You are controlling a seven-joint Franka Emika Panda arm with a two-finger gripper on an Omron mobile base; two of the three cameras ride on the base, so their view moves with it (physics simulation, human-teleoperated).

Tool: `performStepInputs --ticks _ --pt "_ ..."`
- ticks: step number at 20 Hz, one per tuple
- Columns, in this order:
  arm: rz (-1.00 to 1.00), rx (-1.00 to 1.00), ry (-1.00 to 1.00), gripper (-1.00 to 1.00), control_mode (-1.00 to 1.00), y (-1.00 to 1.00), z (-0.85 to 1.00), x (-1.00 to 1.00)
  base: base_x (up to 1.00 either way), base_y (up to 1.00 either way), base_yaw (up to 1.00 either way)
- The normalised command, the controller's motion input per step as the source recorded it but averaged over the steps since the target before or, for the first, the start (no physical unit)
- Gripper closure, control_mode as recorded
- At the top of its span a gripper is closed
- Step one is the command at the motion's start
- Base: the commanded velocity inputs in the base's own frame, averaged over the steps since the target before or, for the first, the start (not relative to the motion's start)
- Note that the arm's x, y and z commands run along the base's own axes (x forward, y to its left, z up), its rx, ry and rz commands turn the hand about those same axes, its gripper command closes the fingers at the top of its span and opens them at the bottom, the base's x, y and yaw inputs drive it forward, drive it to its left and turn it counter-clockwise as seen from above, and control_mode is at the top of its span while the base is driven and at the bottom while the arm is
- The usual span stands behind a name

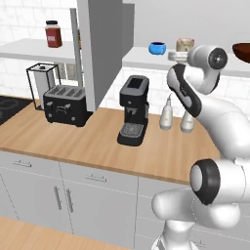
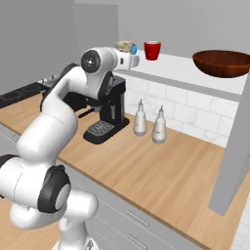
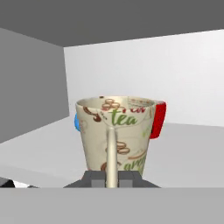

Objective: Gather all objects into one cabinet and sort the glasses and bowls to opposite sides.

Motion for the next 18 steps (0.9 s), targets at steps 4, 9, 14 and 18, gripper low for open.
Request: performStepInputs --ticks 4,9,14,18 --pt "0.00 0.00 -0.01 -1.00 -1.00 0.00 -0.18 0.12 0.00 0.00 0.00" --pt "0.00 0.01 0.00 -1.00 -1.00 -0.27 -0.08 0.09 0.00 0.00 0.00" --pt "0.00 0.00 0.00 -1.00 -1.00 -0.32 -0.01 0.03 0.00 0.00 0.00" --pt "0.00 0.00 0.00 -1.00 -1.00 -0.27 -0.03 0.13 0.00 0.00 0.00"
